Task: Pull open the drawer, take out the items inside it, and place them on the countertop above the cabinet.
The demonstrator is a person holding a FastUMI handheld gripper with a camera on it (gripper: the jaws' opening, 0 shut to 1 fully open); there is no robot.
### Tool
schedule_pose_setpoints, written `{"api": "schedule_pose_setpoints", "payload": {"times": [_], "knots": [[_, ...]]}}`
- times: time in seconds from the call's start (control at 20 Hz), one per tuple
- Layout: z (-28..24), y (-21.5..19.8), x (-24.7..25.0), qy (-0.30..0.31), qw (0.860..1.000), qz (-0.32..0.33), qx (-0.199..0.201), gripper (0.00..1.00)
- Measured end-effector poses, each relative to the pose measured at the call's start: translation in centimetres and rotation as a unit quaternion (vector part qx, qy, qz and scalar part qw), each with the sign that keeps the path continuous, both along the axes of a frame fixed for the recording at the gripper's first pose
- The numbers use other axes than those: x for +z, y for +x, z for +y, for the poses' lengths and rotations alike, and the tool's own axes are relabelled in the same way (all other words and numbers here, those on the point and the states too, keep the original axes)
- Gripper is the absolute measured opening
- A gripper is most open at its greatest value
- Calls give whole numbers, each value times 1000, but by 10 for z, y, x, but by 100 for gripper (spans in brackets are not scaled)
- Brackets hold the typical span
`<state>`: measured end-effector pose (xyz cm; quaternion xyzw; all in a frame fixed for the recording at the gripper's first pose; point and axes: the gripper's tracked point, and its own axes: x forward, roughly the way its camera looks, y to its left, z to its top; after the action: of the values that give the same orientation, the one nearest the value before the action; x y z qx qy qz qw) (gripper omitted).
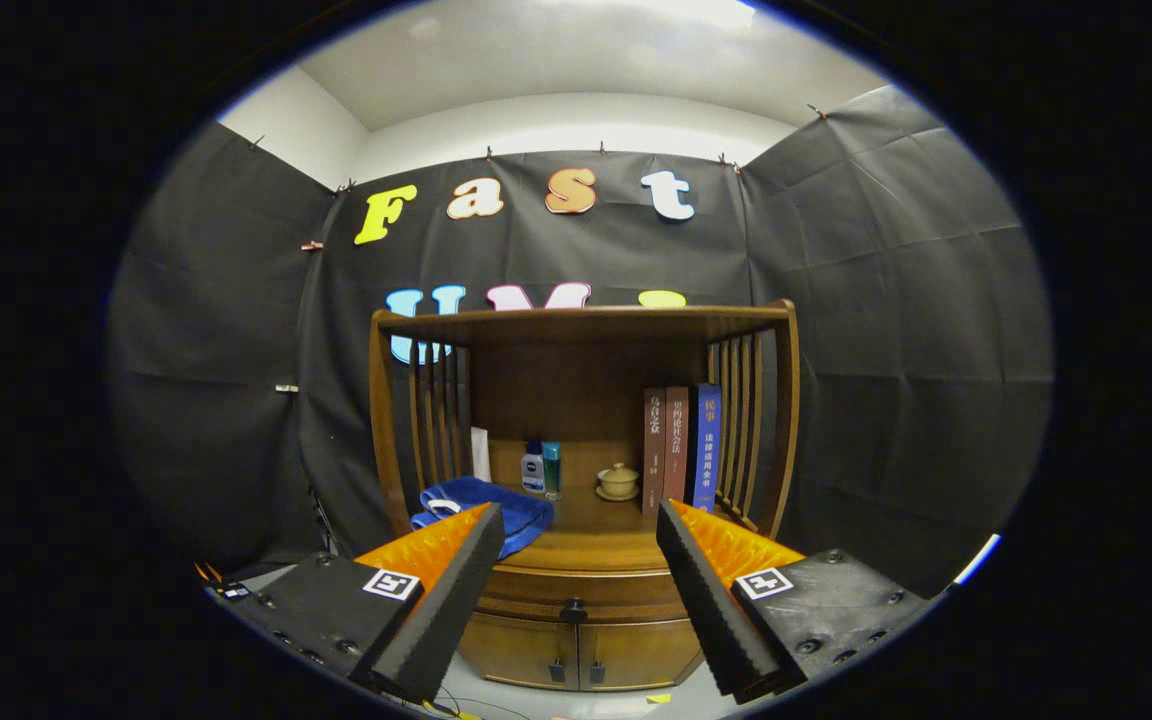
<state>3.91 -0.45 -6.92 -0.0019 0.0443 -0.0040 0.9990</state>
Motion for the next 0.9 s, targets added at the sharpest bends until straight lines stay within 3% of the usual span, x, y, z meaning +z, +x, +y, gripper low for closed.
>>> {"api": "schedule_pose_setpoints", "payload": {"times": [0.9], "knots": [[-6, 117, -208, 34, 990, 135, -10, 99]]}}
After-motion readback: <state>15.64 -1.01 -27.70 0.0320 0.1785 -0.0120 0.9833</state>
